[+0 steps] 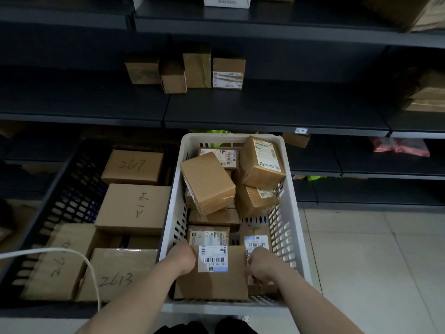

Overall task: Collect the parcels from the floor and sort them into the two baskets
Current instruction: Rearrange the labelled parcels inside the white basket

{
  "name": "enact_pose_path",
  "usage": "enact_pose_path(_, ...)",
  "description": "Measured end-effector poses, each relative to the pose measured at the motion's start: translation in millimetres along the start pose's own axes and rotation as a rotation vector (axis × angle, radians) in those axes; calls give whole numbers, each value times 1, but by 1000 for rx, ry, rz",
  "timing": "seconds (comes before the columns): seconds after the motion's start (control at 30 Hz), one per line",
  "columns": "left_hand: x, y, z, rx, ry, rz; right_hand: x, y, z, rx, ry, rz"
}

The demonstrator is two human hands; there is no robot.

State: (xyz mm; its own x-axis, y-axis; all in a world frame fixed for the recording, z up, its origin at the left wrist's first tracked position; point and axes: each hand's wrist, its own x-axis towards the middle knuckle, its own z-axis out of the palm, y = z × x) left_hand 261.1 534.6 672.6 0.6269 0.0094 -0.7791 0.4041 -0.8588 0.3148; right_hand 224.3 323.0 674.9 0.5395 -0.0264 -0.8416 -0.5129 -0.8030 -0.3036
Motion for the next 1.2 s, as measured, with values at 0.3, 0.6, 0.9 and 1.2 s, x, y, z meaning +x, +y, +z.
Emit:
enact_pose_path(0.3, -7, 61, -59, -770, 217, 254, 9, -85, -62, 393, 490, -353)
enact_pose_path(0.6, 1, 47, -71, -849, 130, 172, 18, -109, -71, 454, 498, -319)
enact_pose_path(0.9, 0, 34, -94, -918, 34, 351, -8, -53, -92, 911, 88, -252)
enact_pose_path(1.2, 10, 24, -71, -747, 21, 188, 8, -41, -62, 959, -69, -230)
